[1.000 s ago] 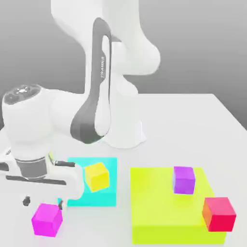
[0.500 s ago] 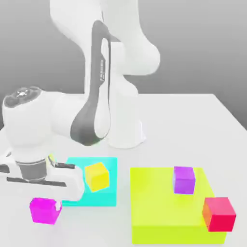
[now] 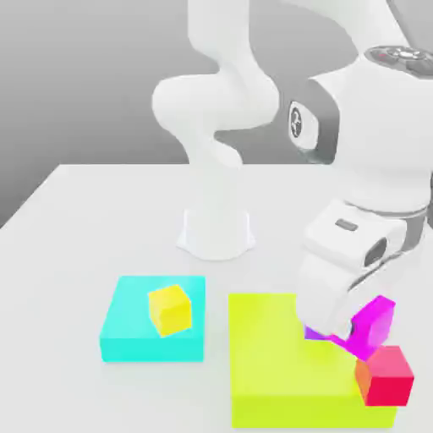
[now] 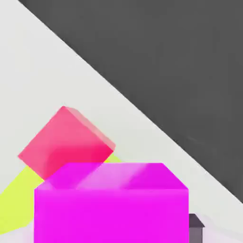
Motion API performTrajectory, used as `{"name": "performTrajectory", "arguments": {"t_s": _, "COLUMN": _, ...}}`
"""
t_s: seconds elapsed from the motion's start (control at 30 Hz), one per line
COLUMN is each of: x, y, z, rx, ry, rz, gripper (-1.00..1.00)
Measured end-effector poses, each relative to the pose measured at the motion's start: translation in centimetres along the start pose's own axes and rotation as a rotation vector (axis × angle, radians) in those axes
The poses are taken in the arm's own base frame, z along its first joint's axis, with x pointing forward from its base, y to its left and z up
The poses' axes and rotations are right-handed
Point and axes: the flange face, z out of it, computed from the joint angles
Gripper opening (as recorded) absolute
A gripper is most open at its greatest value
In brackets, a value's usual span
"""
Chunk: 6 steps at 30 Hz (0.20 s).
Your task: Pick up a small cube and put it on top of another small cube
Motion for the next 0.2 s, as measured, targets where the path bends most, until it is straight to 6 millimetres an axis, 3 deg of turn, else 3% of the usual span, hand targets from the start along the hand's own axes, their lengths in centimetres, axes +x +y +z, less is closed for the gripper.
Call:
{"name": "performTrajectory", "arguments": {"t_s": 0.03, "x": -0.04, "y": -0.17, "z": 1.51, "rx": -0.001, "ry": 0.0, "rz": -0.005, "gripper": 1.0}}
{"name": "performTrajectory", "arguments": {"t_s": 0.2, "x": -0.04, "y": -0.17, "z": 1.51, "rx": -0.001, "ry": 0.0, "rz": -0.005, "gripper": 1.0}}
